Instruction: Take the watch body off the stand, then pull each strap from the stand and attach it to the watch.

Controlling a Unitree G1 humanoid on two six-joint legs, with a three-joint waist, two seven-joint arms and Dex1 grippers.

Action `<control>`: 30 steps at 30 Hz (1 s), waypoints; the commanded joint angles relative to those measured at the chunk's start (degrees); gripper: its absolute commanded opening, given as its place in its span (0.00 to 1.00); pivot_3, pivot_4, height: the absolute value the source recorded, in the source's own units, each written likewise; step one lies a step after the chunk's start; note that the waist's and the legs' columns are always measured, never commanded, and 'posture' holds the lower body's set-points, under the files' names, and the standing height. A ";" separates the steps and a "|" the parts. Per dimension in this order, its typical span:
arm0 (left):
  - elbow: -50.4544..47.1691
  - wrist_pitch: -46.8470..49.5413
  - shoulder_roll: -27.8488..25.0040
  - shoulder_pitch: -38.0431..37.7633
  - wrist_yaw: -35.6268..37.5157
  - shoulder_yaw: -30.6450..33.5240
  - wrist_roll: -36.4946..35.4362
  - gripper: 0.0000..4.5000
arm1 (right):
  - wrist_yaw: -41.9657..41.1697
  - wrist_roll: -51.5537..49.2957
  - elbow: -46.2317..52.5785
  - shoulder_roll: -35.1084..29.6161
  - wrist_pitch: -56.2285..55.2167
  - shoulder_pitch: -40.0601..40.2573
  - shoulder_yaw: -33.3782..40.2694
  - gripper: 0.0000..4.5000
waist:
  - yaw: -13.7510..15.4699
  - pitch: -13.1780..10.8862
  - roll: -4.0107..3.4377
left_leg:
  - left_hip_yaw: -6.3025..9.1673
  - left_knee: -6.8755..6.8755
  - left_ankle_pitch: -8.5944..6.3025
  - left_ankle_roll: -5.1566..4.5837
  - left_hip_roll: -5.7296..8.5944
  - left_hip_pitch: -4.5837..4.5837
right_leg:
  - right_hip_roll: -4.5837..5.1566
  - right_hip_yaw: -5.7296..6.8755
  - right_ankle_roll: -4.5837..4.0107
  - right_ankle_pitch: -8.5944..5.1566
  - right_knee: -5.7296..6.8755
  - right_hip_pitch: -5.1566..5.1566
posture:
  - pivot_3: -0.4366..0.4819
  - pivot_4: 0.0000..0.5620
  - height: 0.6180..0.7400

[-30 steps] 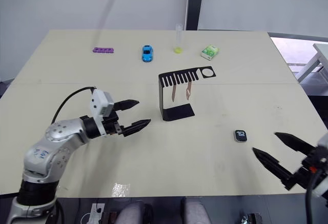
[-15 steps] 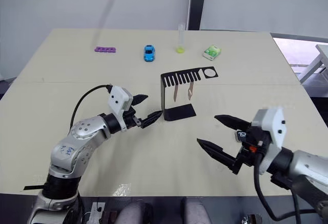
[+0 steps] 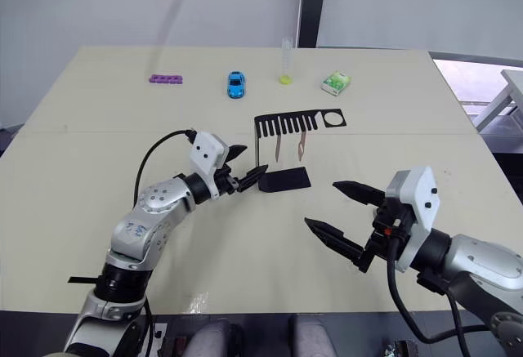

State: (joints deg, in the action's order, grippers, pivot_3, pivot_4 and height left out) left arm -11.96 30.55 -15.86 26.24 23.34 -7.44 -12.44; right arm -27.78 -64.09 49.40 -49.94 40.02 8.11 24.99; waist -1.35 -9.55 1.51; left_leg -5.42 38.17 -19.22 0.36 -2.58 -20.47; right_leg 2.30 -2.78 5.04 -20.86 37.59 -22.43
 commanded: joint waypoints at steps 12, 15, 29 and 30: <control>6.82 -5.85 1.46 4.55 0.31 -0.26 3.22 0.83 | 0.87 1.61 0.50 0.51 -1.26 0.23 1.10 1.00 | 0.04 0.00 0.00 | 0.00 0.00 0.00 0.00 0.00 0.00 | 0.00 0.00 0.00 0.00 0.01 -0.01 | 0.48 0.27 1.00; 7.55 -7.03 2.10 4.76 0.06 -0.29 3.85 0.83 | 0.99 2.04 0.55 0.84 -1.32 0.33 0.94 1.00 | 0.03 0.00 0.01 | -0.01 0.00 0.00 0.01 0.00 0.00 | 0.00 0.00 0.00 0.00 0.01 -0.01 | 0.48 0.27 1.00; 12.80 -9.39 5.04 8.02 0.23 -0.97 5.64 0.65 | 1.08 2.96 -0.28 1.76 -1.20 -1.03 0.35 1.00 | 0.21 -0.02 0.03 | -0.01 0.01 0.01 0.00 0.00 -0.01 | 0.00 0.01 0.00 0.00 0.01 -0.01 | 0.48 0.27 1.00; 12.87 -9.50 5.14 8.03 0.23 -0.92 5.83 0.65 | 1.09 3.02 -0.30 1.81 -1.17 -1.12 0.31 1.00 | 0.21 -0.01 0.03 | -0.01 0.00 0.01 0.00 0.00 -0.01 | 0.00 0.01 0.00 0.00 0.01 -0.01 | 0.48 0.27 1.00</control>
State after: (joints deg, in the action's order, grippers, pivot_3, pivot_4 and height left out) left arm 1.30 22.31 -11.10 33.55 23.73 -7.97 -7.05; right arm -27.78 -60.88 48.88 -48.63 39.95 7.37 25.00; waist -1.14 -9.57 1.54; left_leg -5.43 38.17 -19.22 0.36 -2.58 -20.48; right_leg 2.30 -2.77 5.04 -20.86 37.60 -22.44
